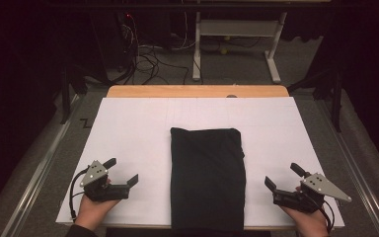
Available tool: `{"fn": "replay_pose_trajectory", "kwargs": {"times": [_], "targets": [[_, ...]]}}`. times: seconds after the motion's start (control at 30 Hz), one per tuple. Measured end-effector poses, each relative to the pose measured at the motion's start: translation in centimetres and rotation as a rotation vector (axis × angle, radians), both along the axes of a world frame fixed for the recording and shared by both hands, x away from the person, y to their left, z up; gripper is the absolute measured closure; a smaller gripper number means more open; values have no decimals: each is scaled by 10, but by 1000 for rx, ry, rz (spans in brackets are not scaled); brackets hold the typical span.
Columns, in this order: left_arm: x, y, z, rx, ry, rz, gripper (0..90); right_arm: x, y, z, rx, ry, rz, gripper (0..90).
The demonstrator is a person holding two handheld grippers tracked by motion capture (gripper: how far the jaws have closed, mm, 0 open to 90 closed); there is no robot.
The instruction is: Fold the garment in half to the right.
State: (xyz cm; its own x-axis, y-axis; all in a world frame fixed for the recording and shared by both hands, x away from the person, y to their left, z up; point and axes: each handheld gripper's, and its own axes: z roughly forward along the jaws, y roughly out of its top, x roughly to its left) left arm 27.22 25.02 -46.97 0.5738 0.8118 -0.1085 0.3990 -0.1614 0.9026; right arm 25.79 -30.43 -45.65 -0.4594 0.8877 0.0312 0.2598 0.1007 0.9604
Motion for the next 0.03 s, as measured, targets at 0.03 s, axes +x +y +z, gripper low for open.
{"fn": "replay_pose_trajectory", "kwargs": {"times": [0.03], "targets": [[0,1,1,-4,-3,3,0,0,1,0,-1,1,-1,0]]}}
